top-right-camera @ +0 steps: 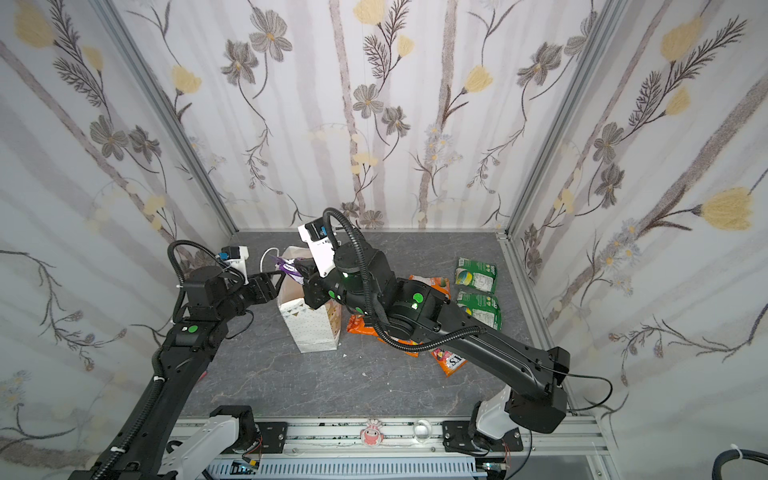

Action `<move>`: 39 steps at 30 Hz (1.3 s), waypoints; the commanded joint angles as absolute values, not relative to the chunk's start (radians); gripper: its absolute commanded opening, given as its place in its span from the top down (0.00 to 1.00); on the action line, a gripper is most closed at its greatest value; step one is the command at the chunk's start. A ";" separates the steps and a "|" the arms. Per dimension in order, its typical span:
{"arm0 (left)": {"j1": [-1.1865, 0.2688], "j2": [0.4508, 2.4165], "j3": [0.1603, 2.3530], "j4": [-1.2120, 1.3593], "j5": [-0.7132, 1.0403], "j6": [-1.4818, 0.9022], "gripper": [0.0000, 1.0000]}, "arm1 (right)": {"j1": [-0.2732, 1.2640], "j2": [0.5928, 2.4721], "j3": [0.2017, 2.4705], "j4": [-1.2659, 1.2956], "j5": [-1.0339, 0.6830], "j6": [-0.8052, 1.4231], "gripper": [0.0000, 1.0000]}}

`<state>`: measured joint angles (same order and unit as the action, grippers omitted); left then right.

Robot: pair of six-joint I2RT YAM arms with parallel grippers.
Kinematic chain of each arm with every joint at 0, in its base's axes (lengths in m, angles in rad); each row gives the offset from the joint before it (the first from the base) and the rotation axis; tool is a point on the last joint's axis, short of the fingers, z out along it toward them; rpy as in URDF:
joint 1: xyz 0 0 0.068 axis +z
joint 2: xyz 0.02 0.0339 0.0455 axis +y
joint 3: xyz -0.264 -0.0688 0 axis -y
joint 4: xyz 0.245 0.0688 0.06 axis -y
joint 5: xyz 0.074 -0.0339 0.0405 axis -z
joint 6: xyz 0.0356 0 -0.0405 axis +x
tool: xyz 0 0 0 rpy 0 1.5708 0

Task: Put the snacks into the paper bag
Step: 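Carry the purple bag over the paper bag opening beside the left gripper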

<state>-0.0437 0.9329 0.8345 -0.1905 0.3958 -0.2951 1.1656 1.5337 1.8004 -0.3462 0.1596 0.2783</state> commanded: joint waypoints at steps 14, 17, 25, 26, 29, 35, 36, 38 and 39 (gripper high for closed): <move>-0.042 0.930 0.829 -0.165 0.404 -0.308 0.32 | 1.158 1.740 1.875 -0.117 0.422 0.295 1.00; -0.041 0.929 0.827 -0.163 0.405 -0.309 0.32 | 1.154 1.757 1.873 -0.105 0.451 0.302 1.00; -0.042 0.933 0.826 -0.160 0.416 -0.311 0.32 | 1.152 1.711 1.746 0.004 0.497 0.355 1.00; -0.041 0.934 0.827 -0.161 0.416 -0.311 0.32 | 1.152 1.703 1.730 0.018 0.504 0.359 1.00; -0.041 0.933 0.827 -0.162 0.414 -0.311 0.32 | 1.152 1.687 1.695 0.044 0.538 0.368 1.00; -0.042 0.934 0.826 -0.161 0.416 -0.311 0.32 | 1.141 1.672 1.637 0.090 0.578 0.399 1.00; -0.042 0.935 0.827 -0.161 0.417 -0.311 0.32 | 1.141 1.670 1.626 0.103 0.583 0.404 1.00; -0.042 0.935 0.825 -0.160 0.417 -0.311 0.32 | 1.141 1.673 1.615 0.123 0.586 0.411 1.00; -0.041 0.934 0.825 -0.158 0.420 -0.311 0.32 | 1.141 1.678 1.615 0.123 0.590 0.415 1.00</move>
<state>-0.0433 0.9340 0.8288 -0.1902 0.4114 -0.2993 1.1400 1.6821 1.6196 0.0189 0.5564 0.3897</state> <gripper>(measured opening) 0.679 0.049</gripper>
